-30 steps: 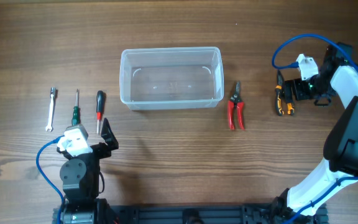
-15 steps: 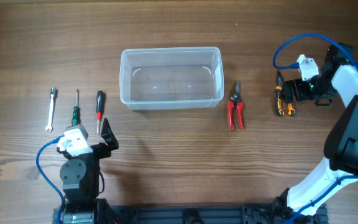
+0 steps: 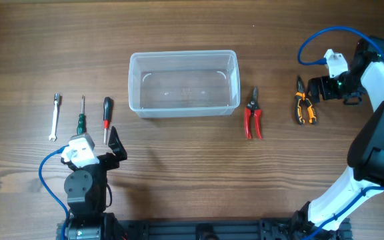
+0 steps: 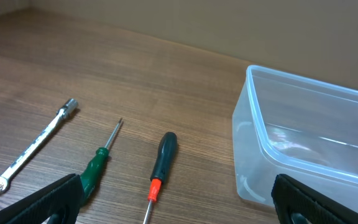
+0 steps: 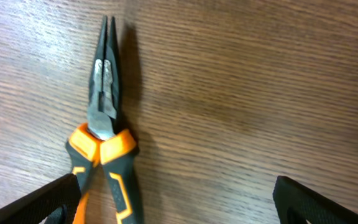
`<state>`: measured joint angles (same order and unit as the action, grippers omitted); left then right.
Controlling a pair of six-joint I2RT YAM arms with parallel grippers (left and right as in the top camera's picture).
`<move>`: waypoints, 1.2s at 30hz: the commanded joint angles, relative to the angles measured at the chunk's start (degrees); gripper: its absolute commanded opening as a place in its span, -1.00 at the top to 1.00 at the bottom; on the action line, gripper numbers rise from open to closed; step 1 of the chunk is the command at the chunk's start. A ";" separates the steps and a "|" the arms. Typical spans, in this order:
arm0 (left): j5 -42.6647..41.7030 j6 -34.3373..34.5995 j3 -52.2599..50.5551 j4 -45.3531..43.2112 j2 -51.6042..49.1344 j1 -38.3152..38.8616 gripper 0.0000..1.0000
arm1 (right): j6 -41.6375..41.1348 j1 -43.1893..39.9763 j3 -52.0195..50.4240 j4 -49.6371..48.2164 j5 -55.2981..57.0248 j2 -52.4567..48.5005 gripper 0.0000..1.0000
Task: Pack container
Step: 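Lower the right gripper onto the pliers and close on the handles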
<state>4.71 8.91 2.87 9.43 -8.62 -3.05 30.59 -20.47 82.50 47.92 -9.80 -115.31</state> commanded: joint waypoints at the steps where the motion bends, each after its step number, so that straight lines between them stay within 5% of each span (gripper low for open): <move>1: 0.52 0.48 -0.04 0.07 0.31 0.22 -1.00 | 2.60 -0.48 1.05 0.59 3.67 -0.94 -0.99; 36: 0.52 0.48 -0.04 0.07 0.31 0.22 -1.00 | 3.76 -0.76 -3.30 1.29 -0.15 -0.96 -0.99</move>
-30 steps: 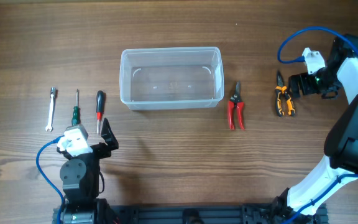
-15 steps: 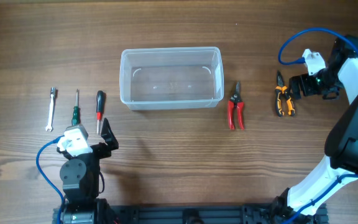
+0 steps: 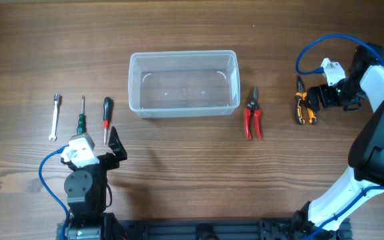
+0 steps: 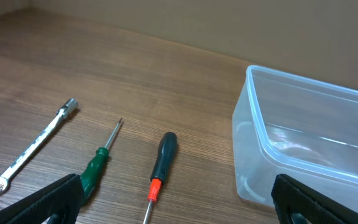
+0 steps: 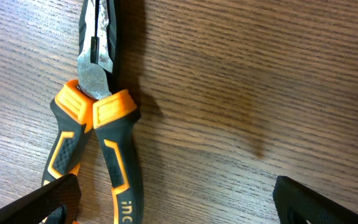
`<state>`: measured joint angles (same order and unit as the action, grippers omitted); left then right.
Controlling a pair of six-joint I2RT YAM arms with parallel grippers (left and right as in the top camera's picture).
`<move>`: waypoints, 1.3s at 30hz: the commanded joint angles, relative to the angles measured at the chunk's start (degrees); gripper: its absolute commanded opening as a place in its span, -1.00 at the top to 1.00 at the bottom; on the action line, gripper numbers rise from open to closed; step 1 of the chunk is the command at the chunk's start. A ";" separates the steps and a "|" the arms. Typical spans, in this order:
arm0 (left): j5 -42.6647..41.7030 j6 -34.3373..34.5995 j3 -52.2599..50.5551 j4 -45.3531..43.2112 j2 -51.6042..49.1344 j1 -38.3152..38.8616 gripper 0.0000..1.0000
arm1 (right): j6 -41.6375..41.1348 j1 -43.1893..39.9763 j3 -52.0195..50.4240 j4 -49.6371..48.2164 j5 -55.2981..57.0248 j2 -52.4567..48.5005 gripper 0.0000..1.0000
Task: Pack container
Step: 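Lower the right gripper onto the pliers and close on the handles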
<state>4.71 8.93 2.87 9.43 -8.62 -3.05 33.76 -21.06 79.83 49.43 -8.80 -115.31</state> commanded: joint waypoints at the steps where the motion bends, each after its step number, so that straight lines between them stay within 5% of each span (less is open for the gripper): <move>1: 0.52 0.46 -0.04 0.07 0.31 0.22 -1.00 | 0.57 -0.17 -0.63 -0.35 -1.16 -0.96 -0.99; 15: 0.52 0.46 -0.04 0.07 0.31 0.22 -0.99 | -0.98 0.04 -5.51 -3.34 -1.16 -0.96 -0.98; 20: 0.52 0.46 -0.04 0.07 0.31 0.22 -1.00 | -2.69 0.04 -5.51 -3.78 -1.14 -0.96 -0.65; 29: 0.52 0.46 -0.04 0.07 0.31 0.22 -1.00 | -5.42 0.22 -5.51 -3.17 -1.81 -0.96 -0.51; 39: 0.52 0.46 -0.04 0.07 0.31 0.22 -1.00 | -4.85 6.93 -5.51 -3.37 -0.55 -0.96 -0.61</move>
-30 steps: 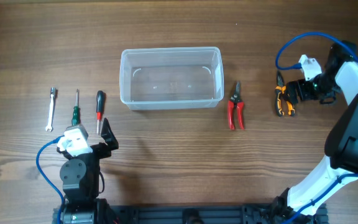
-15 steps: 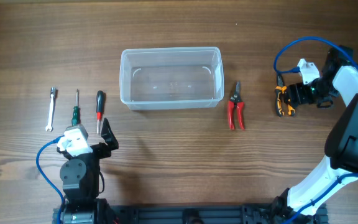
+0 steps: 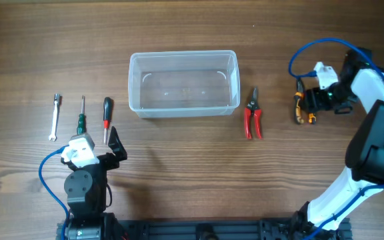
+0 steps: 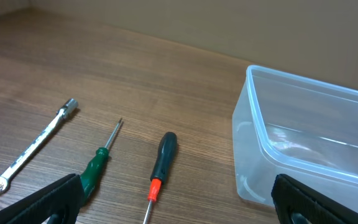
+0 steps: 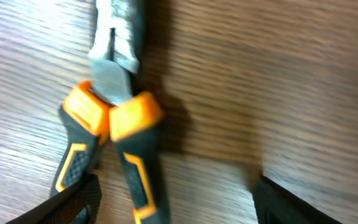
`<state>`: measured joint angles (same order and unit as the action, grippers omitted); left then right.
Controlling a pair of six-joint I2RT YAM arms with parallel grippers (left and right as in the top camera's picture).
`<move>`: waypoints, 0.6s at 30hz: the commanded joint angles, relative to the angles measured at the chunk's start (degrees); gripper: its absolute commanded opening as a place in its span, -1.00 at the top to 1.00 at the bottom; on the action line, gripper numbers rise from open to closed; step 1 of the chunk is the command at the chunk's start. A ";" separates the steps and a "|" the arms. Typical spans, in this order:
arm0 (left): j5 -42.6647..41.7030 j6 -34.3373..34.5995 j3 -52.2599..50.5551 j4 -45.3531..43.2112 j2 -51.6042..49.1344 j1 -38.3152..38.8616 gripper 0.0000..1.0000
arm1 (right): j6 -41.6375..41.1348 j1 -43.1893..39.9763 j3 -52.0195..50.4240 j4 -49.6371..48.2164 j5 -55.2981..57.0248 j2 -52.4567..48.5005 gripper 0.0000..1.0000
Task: Pack container
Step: 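Lower the right gripper onto the pliers and close on the handles, then lift the pliers with the right gripper and carry toward the container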
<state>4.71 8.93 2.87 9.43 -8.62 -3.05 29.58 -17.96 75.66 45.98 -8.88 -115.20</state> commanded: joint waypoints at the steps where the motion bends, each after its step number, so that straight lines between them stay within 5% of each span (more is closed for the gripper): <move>1: 0.52 0.46 -0.04 0.07 0.31 0.22 -1.00 | -0.68 4.44 -1.33 0.07 0.50 -1.07 -0.61; 18: 0.50 0.46 -0.04 0.07 0.31 0.22 -1.00 | -7.67 6.47 -1.33 0.48 7.23 -1.07 -0.58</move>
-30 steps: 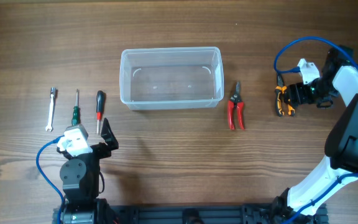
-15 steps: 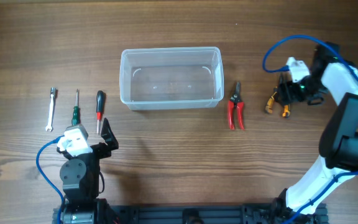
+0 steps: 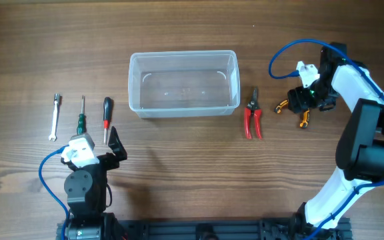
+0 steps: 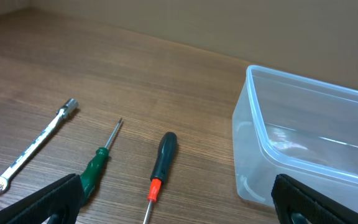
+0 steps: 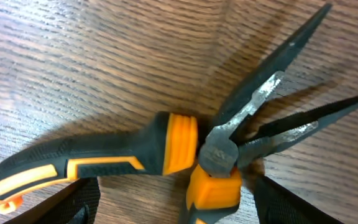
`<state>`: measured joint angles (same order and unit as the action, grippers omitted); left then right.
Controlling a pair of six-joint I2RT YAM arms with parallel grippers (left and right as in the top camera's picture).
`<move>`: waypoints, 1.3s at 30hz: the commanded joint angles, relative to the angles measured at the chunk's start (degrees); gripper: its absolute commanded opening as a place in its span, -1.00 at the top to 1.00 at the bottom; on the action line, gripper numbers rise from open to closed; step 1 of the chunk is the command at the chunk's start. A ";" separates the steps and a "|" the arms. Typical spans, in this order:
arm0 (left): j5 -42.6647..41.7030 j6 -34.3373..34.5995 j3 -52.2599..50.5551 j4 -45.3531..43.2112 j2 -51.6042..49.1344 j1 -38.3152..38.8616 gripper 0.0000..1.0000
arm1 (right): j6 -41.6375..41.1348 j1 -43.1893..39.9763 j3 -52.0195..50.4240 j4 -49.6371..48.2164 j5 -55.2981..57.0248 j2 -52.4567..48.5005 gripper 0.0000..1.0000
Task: Pack container
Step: 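Lift the pliers with the right gripper and carry toward the container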
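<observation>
The clear plastic container (image 3: pixel 183 100) stands empty at the table's middle, its near corner showing in the left wrist view (image 4: pixel 303 143). Orange-and-black pliers (image 3: pixel 284 106) lie right of it, spread wide on the wood. One handle (image 5: pixel 73 165) points left and the other (image 5: pixel 213 193) sits between my right gripper's (image 5: pixel 176 204) open fingers, with a gap on the left side. My right gripper (image 3: pixel 304 100) hovers over them. Red pliers (image 3: pixel 253 115) lie beside the container. My left gripper (image 4: pixel 179 208) is open and low, near the screwdrivers.
Left of the container lie a small wrench (image 3: pixel 55 117), a green-handled screwdriver (image 3: pixel 81 116) and a black-and-red screwdriver (image 3: pixel 107 119). The blue cable (image 3: pixel 292 50) of the right arm loops above the pliers. Bare wood lies in front of the container.
My right gripper has moved left toward the red pliers. The orange pliers have shifted with it, turned and spread open, one handle now between my fingers. The left arm has not moved.
My right gripper hovered over the closed orange pliers, looking at their nose. Then it was over the joint and handles, then lower on them. Now the pliers lie further left, spread open, and the left arm has stayed still throughout.
</observation>
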<state>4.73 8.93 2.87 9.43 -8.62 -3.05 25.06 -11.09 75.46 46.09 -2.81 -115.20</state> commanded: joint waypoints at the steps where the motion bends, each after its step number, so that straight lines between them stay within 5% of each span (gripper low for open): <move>1: 0.50 0.46 -0.04 0.07 0.31 0.22 -1.00 | -4.15 -0.57 -1.14 0.37 1.18 -1.07 -0.56; 29: 0.48 0.46 -0.04 0.07 0.31 0.22 -0.99 | -7.30 -1.84 -1.14 0.90 0.85 -1.07 0.91; 39: 0.50 0.46 -0.04 0.07 0.31 0.22 -1.00 | -11.76 -1.84 -0.31 -0.39 0.20 -1.05 0.91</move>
<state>4.71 8.93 2.87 9.43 -8.62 -3.05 16.27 -12.91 75.33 46.68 -2.52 -115.20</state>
